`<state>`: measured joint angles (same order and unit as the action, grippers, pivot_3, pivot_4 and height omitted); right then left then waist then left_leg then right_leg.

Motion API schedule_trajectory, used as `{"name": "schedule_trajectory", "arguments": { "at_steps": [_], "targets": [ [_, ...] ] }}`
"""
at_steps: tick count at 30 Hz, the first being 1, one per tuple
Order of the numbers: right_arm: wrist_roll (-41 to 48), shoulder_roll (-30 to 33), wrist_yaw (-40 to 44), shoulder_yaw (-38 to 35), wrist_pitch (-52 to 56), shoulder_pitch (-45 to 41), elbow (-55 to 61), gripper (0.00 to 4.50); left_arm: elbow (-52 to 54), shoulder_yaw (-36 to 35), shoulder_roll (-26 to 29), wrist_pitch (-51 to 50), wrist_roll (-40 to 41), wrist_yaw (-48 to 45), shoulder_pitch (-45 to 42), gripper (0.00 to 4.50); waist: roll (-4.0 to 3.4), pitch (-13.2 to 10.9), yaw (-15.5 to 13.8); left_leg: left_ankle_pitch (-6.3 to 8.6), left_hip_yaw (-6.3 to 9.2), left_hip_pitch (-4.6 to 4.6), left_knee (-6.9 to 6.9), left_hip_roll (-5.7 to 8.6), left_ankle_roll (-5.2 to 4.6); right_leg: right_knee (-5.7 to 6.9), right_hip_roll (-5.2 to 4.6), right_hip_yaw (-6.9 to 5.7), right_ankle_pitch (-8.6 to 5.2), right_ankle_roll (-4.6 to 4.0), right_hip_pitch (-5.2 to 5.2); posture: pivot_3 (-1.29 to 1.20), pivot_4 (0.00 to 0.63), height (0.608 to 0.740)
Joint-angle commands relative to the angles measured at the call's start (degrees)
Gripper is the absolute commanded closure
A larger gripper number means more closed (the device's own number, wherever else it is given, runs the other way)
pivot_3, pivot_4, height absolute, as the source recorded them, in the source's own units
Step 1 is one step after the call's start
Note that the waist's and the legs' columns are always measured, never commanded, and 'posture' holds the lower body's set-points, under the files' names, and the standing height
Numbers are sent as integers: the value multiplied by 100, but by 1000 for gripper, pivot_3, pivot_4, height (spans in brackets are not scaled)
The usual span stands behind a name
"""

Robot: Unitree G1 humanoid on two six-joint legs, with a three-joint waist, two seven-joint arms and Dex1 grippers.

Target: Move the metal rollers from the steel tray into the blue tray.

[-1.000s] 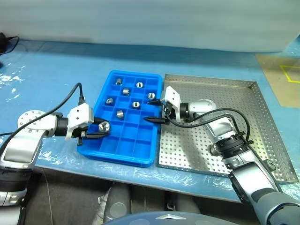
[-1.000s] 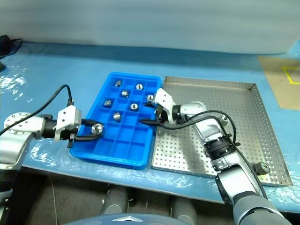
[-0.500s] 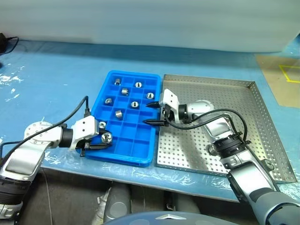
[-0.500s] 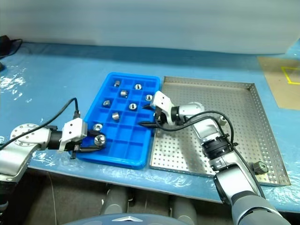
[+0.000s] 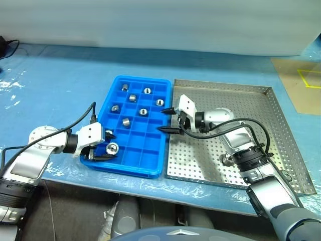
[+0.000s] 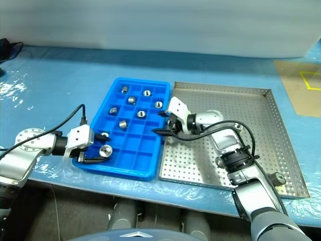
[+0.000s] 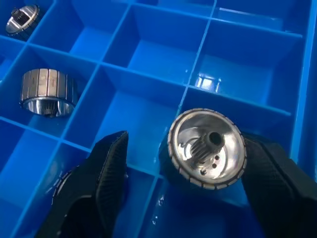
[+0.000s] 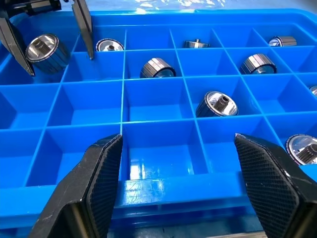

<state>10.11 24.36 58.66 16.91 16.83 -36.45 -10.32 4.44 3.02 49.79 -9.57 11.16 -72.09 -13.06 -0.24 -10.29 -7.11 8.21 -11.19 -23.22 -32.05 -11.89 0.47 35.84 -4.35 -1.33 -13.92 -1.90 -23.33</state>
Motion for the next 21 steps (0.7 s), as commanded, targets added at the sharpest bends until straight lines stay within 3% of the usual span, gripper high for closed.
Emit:
{"name": "schedule_trajectory", "arguments": {
  "at_steps": [1, 21],
  "targets": [
    [39, 8, -52, -161, -2, 30, 290, 818, 143, -9, -95, -68, 132, 91, -257, 1190, 0, 0, 1, -2, 0, 0, 0, 0, 3, 1, 0, 0, 0, 0, 0, 108, 150, 740],
    [32, 185, -284, -321, 192, 378, 735, 818, -93, 215, -253, -186, 296, -207, -821, 1190, 1, 1, 73, -4, -1, 1, -9, 1, 5, 6, 3, 2, 0, -1, 2, 39, 150, 740]
  ]
}}
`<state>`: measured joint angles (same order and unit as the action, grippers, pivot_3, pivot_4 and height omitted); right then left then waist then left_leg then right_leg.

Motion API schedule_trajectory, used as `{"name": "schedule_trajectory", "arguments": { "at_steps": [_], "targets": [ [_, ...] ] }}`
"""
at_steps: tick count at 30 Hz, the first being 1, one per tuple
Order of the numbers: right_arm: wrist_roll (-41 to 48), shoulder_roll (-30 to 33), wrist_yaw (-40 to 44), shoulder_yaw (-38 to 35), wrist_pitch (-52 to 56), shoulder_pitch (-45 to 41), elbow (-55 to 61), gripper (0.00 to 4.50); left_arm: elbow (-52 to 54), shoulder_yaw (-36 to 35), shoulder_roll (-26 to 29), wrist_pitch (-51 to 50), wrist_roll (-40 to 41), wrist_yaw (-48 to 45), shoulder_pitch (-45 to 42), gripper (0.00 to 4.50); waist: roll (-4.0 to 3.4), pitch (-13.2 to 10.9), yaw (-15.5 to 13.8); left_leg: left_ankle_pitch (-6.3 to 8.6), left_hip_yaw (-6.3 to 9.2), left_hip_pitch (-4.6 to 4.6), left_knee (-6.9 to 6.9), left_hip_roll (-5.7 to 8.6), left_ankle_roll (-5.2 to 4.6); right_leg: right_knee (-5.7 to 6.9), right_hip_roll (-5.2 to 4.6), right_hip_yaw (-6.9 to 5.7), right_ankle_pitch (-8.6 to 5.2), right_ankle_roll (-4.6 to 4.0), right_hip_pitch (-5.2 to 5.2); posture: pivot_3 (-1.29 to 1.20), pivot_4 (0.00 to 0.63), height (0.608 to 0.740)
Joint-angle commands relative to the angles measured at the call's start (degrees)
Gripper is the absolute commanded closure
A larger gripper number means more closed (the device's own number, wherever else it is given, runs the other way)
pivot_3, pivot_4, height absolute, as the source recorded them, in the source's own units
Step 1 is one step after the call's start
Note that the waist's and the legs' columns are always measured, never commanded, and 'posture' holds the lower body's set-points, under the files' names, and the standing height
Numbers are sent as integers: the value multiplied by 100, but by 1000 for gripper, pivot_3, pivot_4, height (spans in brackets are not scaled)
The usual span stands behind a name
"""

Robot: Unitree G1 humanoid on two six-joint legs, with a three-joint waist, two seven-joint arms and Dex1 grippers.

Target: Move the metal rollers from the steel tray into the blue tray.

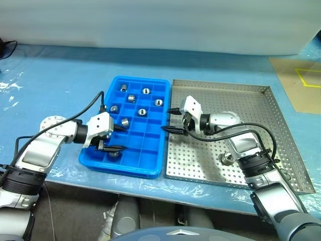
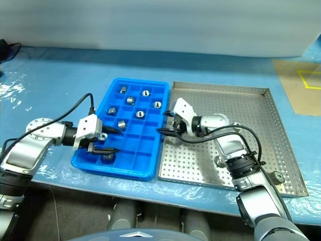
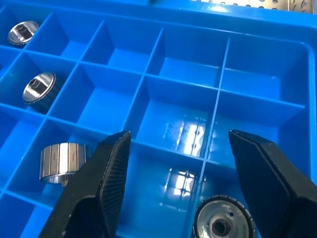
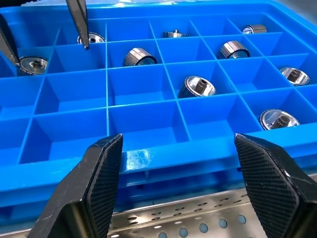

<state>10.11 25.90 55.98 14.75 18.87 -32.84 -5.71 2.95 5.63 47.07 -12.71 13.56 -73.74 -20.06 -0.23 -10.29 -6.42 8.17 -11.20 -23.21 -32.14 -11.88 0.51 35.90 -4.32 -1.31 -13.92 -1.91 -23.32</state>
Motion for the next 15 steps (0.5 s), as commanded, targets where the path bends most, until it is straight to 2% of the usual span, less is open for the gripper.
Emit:
{"name": "schedule_trajectory", "arguments": {
  "at_steps": [1, 7, 11, 15],
  "targets": [
    [30, 35, -19, -108, -14, 21, 279, 818, 108, -96, 2, 42, 158, -45, -192, 1190, 0, 0, 9, 0, 0, 0, -1, 0, 0, 0, 0, 0, 0, 0, 0, 37, 150, 740],
    [150, 202, -101, -389, 162, 37, 401, 818, 662, -294, -371, -740, 998, 172, -460, 1190, 0, 0, 25, -1, -2, -1, -3, 0, 1, 3, -2, 0, 0, -1, 1, 10, 150, 740],
    [214, 559, -100, -605, 393, 361, 789, 818, 394, 50, -1004, -588, 857, 429, -848, 1190, 1, 1, 18, -1, -14, -1, -6, 1, 0, 0, -2, 0, 0, -1, 7, -62, 150, 740],
    [284, 813, -228, -880, 634, 660, 1126, 818, -31, 349, -1381, -366, 654, 364, -1166, 1190, 1, 2, 127, 0, -21, 1, -11, 1, -1, 0, 0, 2, 1, 1, 9, -144, 150, 740]
  ]
}}
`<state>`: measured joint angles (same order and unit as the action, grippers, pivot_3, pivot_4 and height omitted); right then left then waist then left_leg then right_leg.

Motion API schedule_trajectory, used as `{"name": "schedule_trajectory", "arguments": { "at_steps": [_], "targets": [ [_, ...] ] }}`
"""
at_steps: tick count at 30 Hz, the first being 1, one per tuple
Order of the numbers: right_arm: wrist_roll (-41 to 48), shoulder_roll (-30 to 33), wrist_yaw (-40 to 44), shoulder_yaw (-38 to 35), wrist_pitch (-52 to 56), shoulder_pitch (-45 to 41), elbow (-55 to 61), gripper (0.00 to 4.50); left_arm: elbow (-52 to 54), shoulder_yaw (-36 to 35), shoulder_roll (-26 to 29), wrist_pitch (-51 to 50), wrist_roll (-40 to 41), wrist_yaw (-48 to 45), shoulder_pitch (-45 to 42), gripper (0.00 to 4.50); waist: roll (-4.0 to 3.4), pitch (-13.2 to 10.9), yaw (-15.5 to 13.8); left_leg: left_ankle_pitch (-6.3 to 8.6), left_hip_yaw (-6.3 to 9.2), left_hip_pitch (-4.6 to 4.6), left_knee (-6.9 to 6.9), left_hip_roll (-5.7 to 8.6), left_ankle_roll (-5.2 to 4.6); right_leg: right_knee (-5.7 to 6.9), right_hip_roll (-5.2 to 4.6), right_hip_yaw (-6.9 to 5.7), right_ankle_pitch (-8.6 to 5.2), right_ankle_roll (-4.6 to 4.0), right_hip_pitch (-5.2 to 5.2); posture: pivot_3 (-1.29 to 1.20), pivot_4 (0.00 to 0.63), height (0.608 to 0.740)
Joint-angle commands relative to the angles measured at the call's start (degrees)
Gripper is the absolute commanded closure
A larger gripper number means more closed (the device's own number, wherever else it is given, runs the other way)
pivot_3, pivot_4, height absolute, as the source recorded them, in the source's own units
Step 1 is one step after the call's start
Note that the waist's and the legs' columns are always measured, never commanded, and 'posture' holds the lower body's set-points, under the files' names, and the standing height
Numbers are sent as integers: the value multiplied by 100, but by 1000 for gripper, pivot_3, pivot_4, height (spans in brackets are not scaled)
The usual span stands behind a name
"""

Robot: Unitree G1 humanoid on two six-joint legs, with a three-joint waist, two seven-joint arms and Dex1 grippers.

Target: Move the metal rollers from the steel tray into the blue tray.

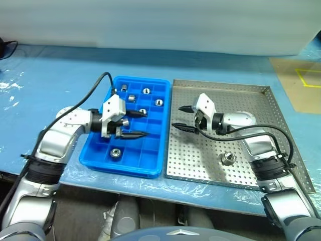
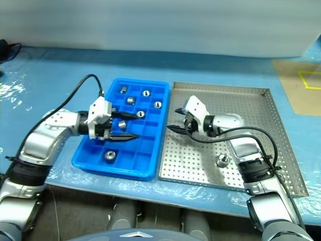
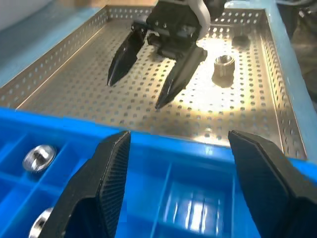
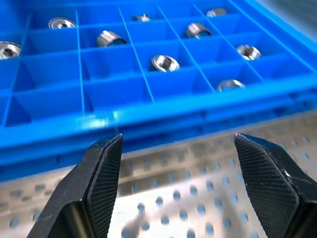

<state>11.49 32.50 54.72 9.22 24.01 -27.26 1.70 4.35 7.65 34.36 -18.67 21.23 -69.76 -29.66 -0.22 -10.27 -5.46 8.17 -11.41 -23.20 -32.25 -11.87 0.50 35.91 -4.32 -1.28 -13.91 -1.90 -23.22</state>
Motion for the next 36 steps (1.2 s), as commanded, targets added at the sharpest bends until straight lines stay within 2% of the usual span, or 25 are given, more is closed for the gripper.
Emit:
{"name": "schedule_trajectory", "arguments": {
  "at_steps": [1, 7, 16, 23, 36],
  "targets": [
    [143, 264, -213, -504, 209, 295, 536, 818, -400, 284, -286, 351, -159, -115, -328, 1190, -2, 1, 63, 0, 1, 2, -1, 0, 0, 1, 1, 1, 0, 0, 0, -170, 150, 740],
    [304, 684, -732, -1408, 884, 1560, 1800, 818, -1589, 802, -1131, 1040, -452, -467, -925, 1190, -8, 6, 200, 8, -14, 0, -2, 3, -16, -15, 2, 9, 0, 1, 8, -347, 150, 740],
    [609, 793, -1267, -2139, 1795, 2863, 3230, 818, -2317, 1002, -1819, 1271, -552, -806, -1307, 1190, -12, 12, 629, 23, -13, 17, -10, 2, -41, -16, 4, 19, 1, 2, 14, -491, 150, 740],
    [740, 644, -1603, -1925, 2063, 3139, 3678, 818, -2275, 1049, -1917, 1217, -584, -935, -1273, 1190, -12, 13, 776, 28, -11, 16, -19, 3, -48, -17, 4, 21, 1, 3, 18, -493, 150, 740],
    [625, 585, -1714, -1654, 1686, 3579, 2969, 818, -1780, 1100, -1732, 1100, -622, -944, -843, 1190, -13, 13, 774, 34, -8, 13, -21, 2, -58, -26, 1, 20, 1, 3, 21, -428, 150, 740]
  ]
}}
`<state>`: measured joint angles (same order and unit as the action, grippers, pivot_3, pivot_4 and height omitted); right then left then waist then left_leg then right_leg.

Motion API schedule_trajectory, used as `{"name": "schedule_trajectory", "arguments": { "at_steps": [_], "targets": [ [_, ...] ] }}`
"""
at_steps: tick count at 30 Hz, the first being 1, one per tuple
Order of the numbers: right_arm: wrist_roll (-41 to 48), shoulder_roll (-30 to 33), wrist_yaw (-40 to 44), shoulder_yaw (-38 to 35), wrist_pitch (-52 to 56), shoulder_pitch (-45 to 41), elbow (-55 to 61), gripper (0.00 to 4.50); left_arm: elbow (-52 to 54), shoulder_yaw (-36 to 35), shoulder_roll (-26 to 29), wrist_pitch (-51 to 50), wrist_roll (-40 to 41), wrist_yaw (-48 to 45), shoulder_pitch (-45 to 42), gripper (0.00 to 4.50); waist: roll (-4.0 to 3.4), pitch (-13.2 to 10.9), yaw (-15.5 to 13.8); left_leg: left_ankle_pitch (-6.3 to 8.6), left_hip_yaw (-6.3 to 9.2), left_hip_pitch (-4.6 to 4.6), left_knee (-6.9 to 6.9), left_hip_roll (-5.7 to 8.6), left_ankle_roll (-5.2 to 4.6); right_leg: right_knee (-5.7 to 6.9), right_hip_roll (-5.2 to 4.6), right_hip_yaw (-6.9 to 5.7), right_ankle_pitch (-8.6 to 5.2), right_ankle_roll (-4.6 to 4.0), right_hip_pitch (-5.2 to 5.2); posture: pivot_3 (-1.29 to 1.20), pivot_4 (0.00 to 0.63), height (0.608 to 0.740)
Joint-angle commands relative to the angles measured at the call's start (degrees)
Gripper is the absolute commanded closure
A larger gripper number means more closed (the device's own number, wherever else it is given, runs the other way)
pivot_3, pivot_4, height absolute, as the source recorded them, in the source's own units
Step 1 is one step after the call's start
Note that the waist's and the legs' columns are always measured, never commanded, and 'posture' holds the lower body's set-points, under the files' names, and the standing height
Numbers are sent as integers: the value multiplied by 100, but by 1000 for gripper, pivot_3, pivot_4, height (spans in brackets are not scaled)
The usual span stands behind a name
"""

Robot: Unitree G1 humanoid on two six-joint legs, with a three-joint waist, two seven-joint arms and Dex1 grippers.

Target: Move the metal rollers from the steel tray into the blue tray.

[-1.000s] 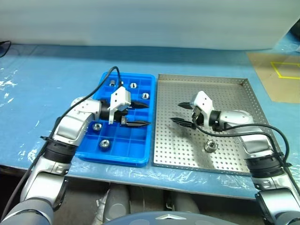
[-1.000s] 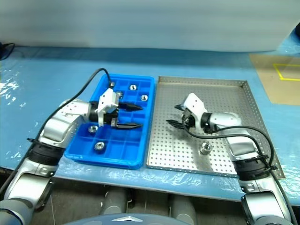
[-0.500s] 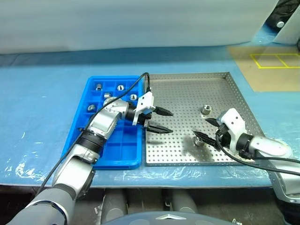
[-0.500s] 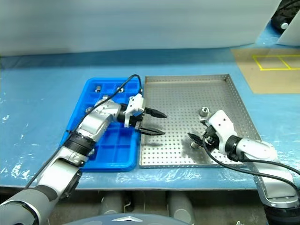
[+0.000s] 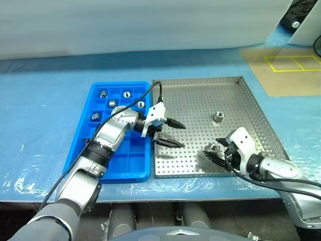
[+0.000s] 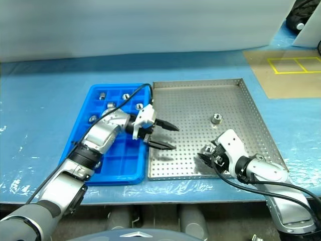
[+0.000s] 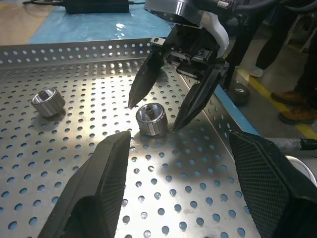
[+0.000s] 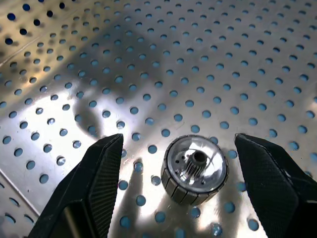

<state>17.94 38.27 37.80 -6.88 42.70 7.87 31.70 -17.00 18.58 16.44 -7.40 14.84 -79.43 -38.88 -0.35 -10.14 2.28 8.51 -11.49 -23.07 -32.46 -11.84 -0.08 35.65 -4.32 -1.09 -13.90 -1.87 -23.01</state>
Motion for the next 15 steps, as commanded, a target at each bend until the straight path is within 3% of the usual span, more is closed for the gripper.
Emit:
{"name": "schedule_trajectory", "arguments": {
  "at_steps": [1, 6, 9, 13, 15],
  "targets": [
    [-60, 29, -24, -10, -230, 114, -75, 818, 400, 11, 74, -32, 12, 38, 123, 1190, 0, 0, -3, 0, 0, 1, 0, 0, 0, 0, 0, 0, 0, 0, 0, -425, 150, 740],
    [-82, -21, -53, 77, -368, 262, -223, 818, 501, 56, 81, 19, -68, 125, 286, 1190, 0, 1, -13, 1, 2, 1, 0, -1, 0, -2, -3, 0, 0, 0, 4, -419, 150, 740],
    [-151, -26, -88, 111, -474, 364, -300, 1435, 618, 66, 89, -34, -62, 163, 366, 1161, 0, 1, -15, 2, 4, 1, 1, -1, -2, -5, -3, 0, 0, 0, 5, -418, 150, 740],
    [-277, -14, -231, 168, -499, 366, -322, 2780, 651, 85, 134, -45, -71, 159, 442, 1161, 1, 3, -20, 2, 5, 1, 3, -1, -2, -9, -3, -1, 0, 0, 6, -420, 150, 740],
    [-145, -19, -135, 124, -506, 379, -287, 2835, 692, 93, 157, -56, -68, 151, 472, 1161, 0, 4, -18, 2, 5, 1, 3, -1, -2, -8, -3, -1, 0, 0, 7, -420, 150, 740]
  ]
}}
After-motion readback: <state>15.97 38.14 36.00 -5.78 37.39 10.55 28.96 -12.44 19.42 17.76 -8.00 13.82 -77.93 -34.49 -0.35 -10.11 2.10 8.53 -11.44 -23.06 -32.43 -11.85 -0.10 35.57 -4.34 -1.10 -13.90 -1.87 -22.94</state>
